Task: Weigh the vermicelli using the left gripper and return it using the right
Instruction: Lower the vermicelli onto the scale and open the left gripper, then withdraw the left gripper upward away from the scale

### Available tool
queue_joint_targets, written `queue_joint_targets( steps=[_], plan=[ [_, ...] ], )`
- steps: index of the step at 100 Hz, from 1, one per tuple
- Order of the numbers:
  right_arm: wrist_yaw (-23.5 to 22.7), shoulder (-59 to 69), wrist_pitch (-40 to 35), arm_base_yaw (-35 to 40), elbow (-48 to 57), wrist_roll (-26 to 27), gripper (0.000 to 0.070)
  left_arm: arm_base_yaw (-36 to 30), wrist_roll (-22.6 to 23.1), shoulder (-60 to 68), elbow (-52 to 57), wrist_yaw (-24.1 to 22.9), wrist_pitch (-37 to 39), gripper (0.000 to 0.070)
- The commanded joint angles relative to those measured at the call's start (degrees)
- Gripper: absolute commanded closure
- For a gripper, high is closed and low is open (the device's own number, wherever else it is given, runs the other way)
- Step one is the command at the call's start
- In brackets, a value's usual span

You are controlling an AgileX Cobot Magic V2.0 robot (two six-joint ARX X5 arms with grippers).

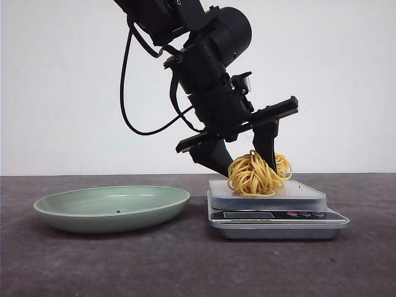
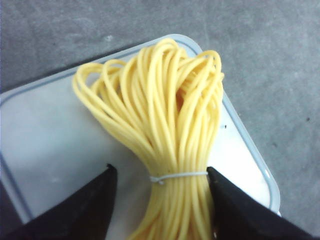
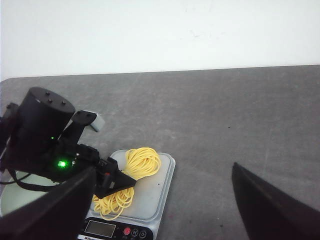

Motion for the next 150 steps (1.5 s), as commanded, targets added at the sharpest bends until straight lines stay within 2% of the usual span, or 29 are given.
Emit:
queue_joint_targets(
  steps=[1, 27, 57, 93, 110, 134, 150],
  plan=[
    [0.1, 0.2, 0.5, 0.2, 0.9, -0.5, 0.0149, -0.2, 2.7, 0.2, 2.1, -0.3, -1.0, 0.0341],
    [0.2, 0.2, 0.5, 0.2, 0.9, -1.2, 0.0149, 0.4, 5.8, -12.3, 3.8, -1.0, -4.1, 0.0347],
    [0.1, 0.2, 0.3, 0.2, 0.9, -1.4, 0.0149, 0.3, 10.8, -31.1, 3.8, -7.3, -14.8, 0.0347],
    [-0.1, 0.2, 0.1, 0.2, 0.9, -2.0, 0.0149, -0.6, 12.1, -51.9, 1.6, -17.3, -31.1, 0.0347],
    [-0.1, 0.2, 0.1, 0.2, 0.9, -2.2, 0.0149, -1.2, 10.1, -64.4, -3.8, -21.3, -33.2, 0.0352],
    [-0.1, 0.3, 0.1, 0.2, 0.9, -2.2, 0.0149, -1.3, 4.1, -83.1, -16.0, -28.6, -37.0, 0.0356],
    [-0.1, 1.8, 0.3, 0.3, 0.9, -2.2, 0.0149, -1.3, -0.9, -93.1, -25.8, -30.0, -36.9, 0.0439]
  ],
)
